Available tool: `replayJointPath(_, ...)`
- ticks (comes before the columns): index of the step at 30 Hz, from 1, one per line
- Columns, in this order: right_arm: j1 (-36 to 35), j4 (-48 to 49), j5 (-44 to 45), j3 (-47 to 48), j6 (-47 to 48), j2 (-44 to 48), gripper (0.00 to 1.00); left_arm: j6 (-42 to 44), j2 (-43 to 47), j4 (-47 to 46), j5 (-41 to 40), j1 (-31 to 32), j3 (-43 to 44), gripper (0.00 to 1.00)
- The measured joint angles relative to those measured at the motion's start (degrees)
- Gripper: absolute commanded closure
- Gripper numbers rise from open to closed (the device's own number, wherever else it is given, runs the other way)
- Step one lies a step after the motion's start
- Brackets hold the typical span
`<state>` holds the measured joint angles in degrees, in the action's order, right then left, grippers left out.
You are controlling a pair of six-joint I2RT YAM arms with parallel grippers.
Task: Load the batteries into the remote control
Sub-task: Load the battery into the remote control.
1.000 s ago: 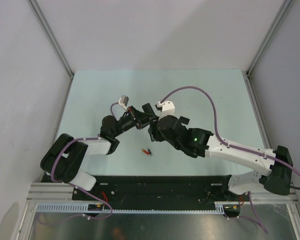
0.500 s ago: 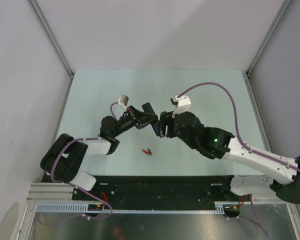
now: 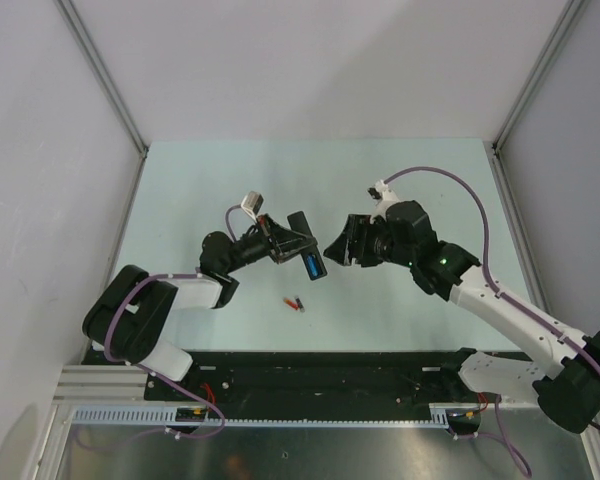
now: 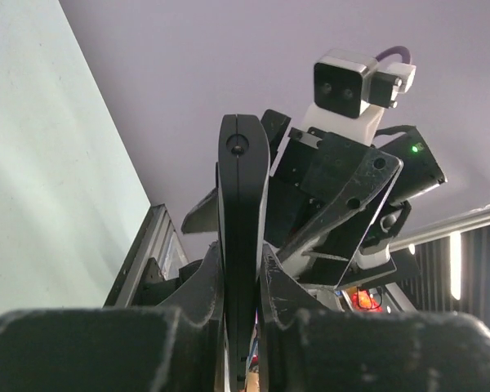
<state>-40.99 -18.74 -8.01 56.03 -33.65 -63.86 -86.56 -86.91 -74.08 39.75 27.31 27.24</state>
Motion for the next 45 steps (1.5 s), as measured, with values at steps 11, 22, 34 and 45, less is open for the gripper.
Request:
replayJointPath(11,1.84,13.94,-19.56,-6.27,-7.06,-0.37,0.32,-0.48,-0.87,-0.37,2.38,-0.24,0.0,1.0)
replayJointPath(22,1.68,19.8,-22.88,-6.93,-9.66,-5.18,0.4,-0.5,-0.96,-0.39,2.93,-0.24,0.0,1.0)
replayJointPath(34,1.57,20.96,-22.93,-7.02,-9.9,-7.52,0.57,-0.5,-0.96,-0.39,3.23,-0.24,0.02,1.0)
replayJointPath(45,1.46,22.1,-23.74,-7.48,-10.75,-7.96,0.78,-0.48,-0.85,-0.44,4.07,-0.31,0.22,1.0)
